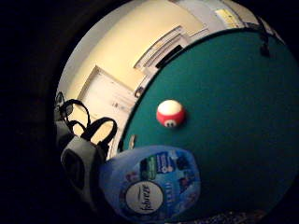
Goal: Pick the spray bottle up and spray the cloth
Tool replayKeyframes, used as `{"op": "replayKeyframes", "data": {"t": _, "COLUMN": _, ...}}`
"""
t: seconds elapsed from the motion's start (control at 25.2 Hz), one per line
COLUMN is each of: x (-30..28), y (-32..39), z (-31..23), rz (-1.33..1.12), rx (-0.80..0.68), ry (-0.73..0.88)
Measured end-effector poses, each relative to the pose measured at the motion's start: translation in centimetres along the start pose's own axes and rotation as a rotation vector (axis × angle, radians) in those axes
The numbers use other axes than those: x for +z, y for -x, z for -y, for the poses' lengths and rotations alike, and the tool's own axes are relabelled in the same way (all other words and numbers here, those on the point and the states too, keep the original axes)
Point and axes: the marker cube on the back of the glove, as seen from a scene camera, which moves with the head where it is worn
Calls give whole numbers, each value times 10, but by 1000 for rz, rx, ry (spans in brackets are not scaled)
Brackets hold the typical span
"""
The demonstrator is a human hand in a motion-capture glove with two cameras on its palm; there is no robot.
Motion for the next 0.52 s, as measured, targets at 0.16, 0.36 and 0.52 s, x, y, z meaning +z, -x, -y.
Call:
{"op": "replayKeyframes", "data": {"t": 0.16, "x": 0, "y": -3, "z": 0, "rz": 17, "rx": 17, "ry": 22}}
{"op": "replayKeyframes", "data": {"t": 0.36, "x": 0, "y": -5, "z": -4, "rz": 39, "rx": 76, "ry": 81}}
{"op": "replayKeyframes", "data": {"t": 0.52, "x": 1, "y": -10, "z": -12, "rz": 59, "rx": 163, "ry": 149}}
